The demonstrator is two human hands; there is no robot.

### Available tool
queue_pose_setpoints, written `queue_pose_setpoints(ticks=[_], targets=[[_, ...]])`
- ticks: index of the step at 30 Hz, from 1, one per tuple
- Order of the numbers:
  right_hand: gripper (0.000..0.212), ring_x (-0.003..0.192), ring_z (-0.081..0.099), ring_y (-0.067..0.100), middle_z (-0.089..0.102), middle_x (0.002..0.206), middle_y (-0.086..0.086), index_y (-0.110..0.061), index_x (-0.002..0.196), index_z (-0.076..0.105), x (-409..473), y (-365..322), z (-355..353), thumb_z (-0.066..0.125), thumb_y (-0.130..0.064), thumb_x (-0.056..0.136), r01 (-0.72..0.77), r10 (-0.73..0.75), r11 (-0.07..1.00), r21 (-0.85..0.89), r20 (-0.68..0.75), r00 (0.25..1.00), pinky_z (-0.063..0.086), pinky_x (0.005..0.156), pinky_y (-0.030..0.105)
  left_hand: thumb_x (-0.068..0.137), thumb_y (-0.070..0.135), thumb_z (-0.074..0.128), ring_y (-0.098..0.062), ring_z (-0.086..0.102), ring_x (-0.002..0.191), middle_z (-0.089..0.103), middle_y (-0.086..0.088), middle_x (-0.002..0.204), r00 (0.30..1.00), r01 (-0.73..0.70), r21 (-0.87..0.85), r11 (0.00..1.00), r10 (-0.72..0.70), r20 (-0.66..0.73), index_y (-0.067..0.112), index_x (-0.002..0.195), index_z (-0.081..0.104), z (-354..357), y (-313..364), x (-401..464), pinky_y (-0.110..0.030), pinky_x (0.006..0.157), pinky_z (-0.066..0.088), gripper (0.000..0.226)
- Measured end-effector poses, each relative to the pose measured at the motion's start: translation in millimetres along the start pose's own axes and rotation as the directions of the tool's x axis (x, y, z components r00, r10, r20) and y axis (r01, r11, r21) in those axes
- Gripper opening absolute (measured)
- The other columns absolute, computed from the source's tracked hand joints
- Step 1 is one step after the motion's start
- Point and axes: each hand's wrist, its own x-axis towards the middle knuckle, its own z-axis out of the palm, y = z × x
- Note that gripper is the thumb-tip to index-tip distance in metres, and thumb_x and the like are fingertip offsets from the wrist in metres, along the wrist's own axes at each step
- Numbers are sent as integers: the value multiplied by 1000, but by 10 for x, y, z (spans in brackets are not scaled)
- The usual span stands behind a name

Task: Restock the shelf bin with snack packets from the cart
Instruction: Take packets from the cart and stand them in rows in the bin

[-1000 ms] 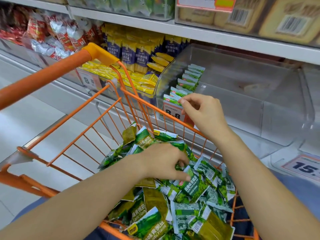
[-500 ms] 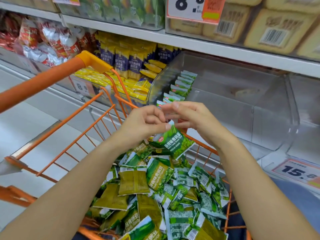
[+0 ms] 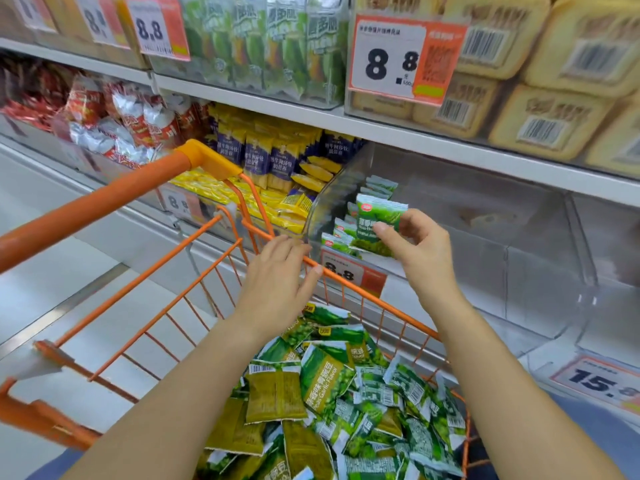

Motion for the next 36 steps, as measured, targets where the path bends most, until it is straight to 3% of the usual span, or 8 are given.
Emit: queue_pose_setpoints(ticks=[5, 10, 14, 19, 22, 26, 33, 36], targets=[[13, 77, 59, 16, 62, 81, -3, -18, 93, 65, 167, 31, 120, 71, -25, 85, -130, 178, 947, -294, 143, 974, 43, 64, 24, 94, 54, 24, -19, 21, 142, 43, -1, 144, 1000, 6, 9, 1000, -6, 0, 14, 139, 46, 25, 14, 12, -33, 116, 14, 64], [17, 73, 66, 21, 66, 73, 7, -8, 77, 69, 414, 17, 246, 78, -22, 78, -163, 284, 913, -373, 296, 912, 56, 76, 41, 100, 48, 33, -17, 20, 142, 44, 1, 143, 1000, 11, -3, 1000, -12, -21, 15, 138, 47, 38, 11, 29, -30, 115, 14, 52], [48, 51, 29, 0, 33, 55, -14, -18, 48, 40, 484, 9, 371, 68, -13, 86, -111, 354, 851, -513, 405, 843, 32, 50, 13, 100, 48, 34, -16, 18, 143, 44, 2, 143, 1000, 8, -10, 1000, -9, -28, 16, 139, 46, 36, 20, 24, -28, 115, 12, 51], [47, 45, 31, 11, 71, 94, 17, -21, 50, 37, 648, 54, 354, 57, 0, 87, -69, 465, 761, -645, 468, 752, 34, 46, 22, 100, 46, 35, -16, 17, 143, 44, 2, 142, 999, 8, -21, 1000, -9, -35, 17, 138, 47, 56, 8, 34, -28, 115, 10, 50], [44, 38, 25, 7, 35, 41, -8, -16, 51, 25, 679, 26, 429, 47, 10, 79, -15, 471, 732, -681, 490, 733, 25, 48, 24, 100, 46, 35, -17, 18, 142, 45, 1, 141, 999, 9, -29, 1000, -10, -35, 17, 137, 48, 64, 10, 31, -29, 115, 12, 49], [43, 46, 16, 10, 17, 49, -5, -17, 50, 21, 682, -18, 509, 40, 14, 73, 122, 429, 693, -710, 543, 722, 17, 47, 22, 100, 45, 35, -17, 18, 142, 45, 0, 140, 999, 7, -36, 999, -8, -40, 16, 137, 48, 67, 12, 44, -30, 115, 12, 48], [30, 50, 41, 8, 62, 66, 12, -6, 61, 55, 720, 68, 379, 56, -10, 91, 10, 470, 758, -652, 556, 686, 38, 48, 18, 100, 47, 34, -17, 18, 142, 45, 1, 141, 999, 10, -34, 999, -11, -36, 17, 136, 48, 76, 5, 43, -29, 115, 12, 49], [26, 60, 63, 10, 69, 79, 3, -7, 92, 72, 758, 95, 309, 65, -32, 90, -117, 396, 840, -529, 453, 799, 48, 50, 17, 100, 46, 33, -16, 17, 142, 45, 1, 141, 999, 6, -30, 1000, -7, -34, 16, 137, 48, 77, 1, 54, -28, 114, 13, 50]])
